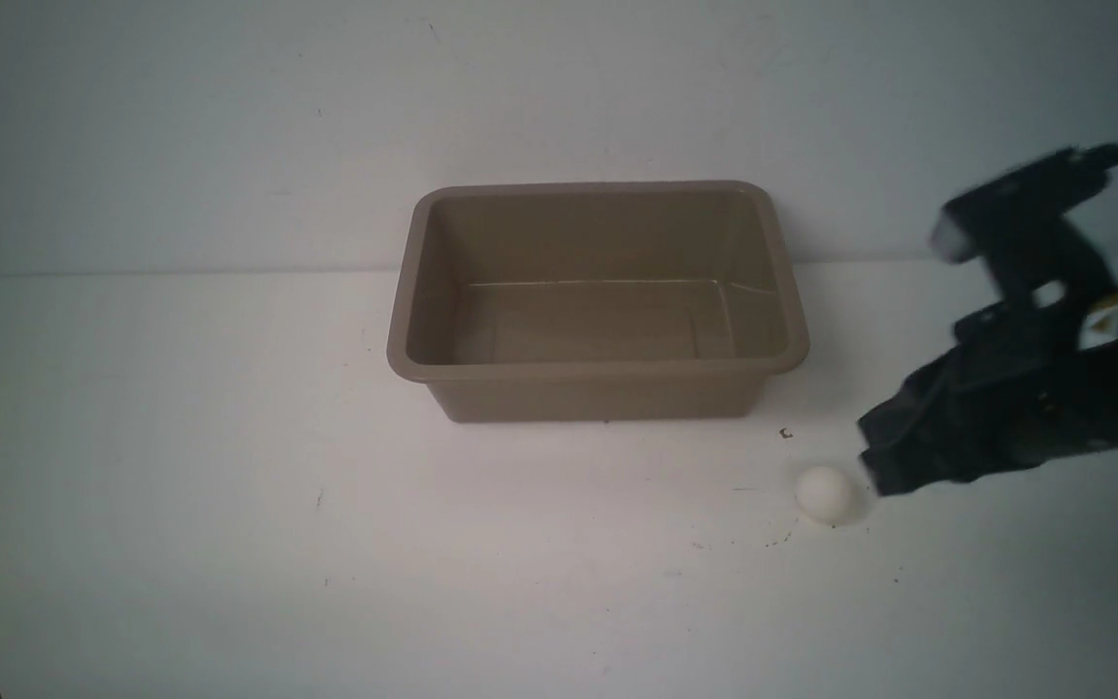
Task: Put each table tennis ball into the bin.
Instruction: Use the right arm to clamp the table tennis ball closest to it
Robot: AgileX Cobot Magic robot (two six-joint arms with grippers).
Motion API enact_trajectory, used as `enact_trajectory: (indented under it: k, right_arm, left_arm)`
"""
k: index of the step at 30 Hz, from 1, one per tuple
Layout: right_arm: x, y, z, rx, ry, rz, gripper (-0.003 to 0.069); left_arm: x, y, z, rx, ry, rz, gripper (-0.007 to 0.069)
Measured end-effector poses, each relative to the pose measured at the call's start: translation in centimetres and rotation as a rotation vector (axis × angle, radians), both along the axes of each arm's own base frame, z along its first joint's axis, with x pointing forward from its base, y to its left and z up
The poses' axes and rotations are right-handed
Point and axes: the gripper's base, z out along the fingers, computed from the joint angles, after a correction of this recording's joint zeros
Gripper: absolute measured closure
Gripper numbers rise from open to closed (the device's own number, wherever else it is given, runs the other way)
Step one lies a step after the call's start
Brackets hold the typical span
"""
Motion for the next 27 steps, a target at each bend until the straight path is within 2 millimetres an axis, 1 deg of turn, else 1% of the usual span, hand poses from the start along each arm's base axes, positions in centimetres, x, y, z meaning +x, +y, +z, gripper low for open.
enact_trajectory:
  k: [2, 4, 6, 7, 8, 11, 16, 19, 20, 21, 22, 24, 27]
  right_arm:
    - [0.3, 1.3, -1.6, -0.061, 0.036, -0.012, 0.0669]
    - [0.7, 1.8, -2.8, -0.129, 0.048, -0.027, 0.0669]
    - [1.2, 2.2, -4.0, -0.196, 0.044, -0.047, 0.0669]
    - [1.2, 2.2, -4.1, -0.201, 0.042, -0.049, 0.0669]
    - [1.6, 2.2, -4.6, -0.239, 0.029, -0.062, 0.0667]
    - [2.2, 2.1, -5.3, -0.27, 0.011, -0.092, 0.0661]
    - [2.7, 2.4, -5.1, -0.238, -0.04, -0.097, 0.0616]
    - [2.9, 2.7, -4.9, -0.206, -0.067, -0.093, 0.055]
    - [2.9, 2.7, -4.9, -0.202, -0.07, -0.092, 0.0539]
    - [3.0, 2.7, -4.9, -0.195, -0.074, -0.092, 0.0502]
    - [3.0, 2.8, -4.9, -0.195, -0.075, -0.092, 0.0489]
    - [3.1, 2.9, -4.9, -0.185, -0.081, -0.091, 0.04]
    - [3.7, 3.2, -5.5, -0.19, -0.062, -0.104, 0.0298]
  left_arm:
    - [0.0, 0.0, 0.0, 0.0, 0.0, 0.0, 0.0629]
    - [0.0, 0.0, 0.0, 0.0, 0.0, 0.0, 0.0629]
    - [0.0, 0.0, 0.0, 0.0, 0.0, 0.0, 0.0629]
    - [0.0, 0.0, 0.0, 0.0, 0.0, 0.0, 0.0629]
    - [0.0, 0.0, 0.0, 0.0, 0.0, 0.0, 0.0629]
    - [0.0, 0.0, 0.0, 0.0, 0.0, 0.0, 0.0629]
    - [0.0, 0.0, 0.0, 0.0, 0.0, 0.0, 0.0629]
    - [0.0, 0.0, 0.0, 0.0, 0.0, 0.0, 0.0629]
    - [0.0, 0.0, 0.0, 0.0, 0.0, 0.0, 0.0629]
    - [0.0, 0.0, 0.0, 0.0, 0.0, 0.0, 0.0629]
    - [0.0, 0.0, 0.0, 0.0, 0.0, 0.0, 0.0629]
    - [0.0, 0.0, 0.0, 0.0, 0.0, 0.0, 0.0629]
    - [0.0, 0.0, 0.0, 0.0, 0.0, 0.0, 0.0629]
